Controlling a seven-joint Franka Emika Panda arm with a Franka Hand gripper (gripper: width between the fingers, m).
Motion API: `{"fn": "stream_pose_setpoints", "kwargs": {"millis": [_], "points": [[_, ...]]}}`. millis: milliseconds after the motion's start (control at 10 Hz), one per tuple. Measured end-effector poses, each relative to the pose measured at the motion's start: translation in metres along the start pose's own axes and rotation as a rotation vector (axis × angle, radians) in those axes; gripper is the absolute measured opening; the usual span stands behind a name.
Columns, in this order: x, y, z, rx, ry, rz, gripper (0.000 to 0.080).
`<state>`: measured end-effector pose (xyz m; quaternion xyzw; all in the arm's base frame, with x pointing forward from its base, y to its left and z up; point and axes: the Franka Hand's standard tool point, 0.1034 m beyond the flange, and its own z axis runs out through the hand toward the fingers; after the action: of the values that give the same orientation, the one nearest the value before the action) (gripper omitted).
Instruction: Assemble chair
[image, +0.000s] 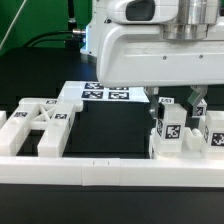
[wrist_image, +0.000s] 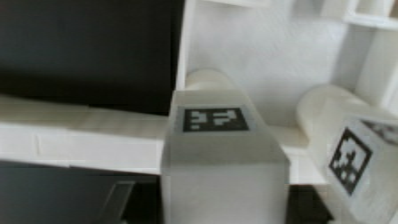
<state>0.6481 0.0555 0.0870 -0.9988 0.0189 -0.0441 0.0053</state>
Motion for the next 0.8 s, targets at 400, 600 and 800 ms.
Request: {"fn": "stream_pose_setpoints", "kwargs": {"millis": [400, 600, 800], "points": [[0.0009, 0.0065, 0.0015, 0.036, 0.015, 0.537, 0.0285], [0.0007, 0.0071, 0.0016, 0.036, 0.011, 0.669, 0.0285], [0.0004, 0.0081, 0.0019, 0.036, 0.009, 0.804, 0.0285]]}}
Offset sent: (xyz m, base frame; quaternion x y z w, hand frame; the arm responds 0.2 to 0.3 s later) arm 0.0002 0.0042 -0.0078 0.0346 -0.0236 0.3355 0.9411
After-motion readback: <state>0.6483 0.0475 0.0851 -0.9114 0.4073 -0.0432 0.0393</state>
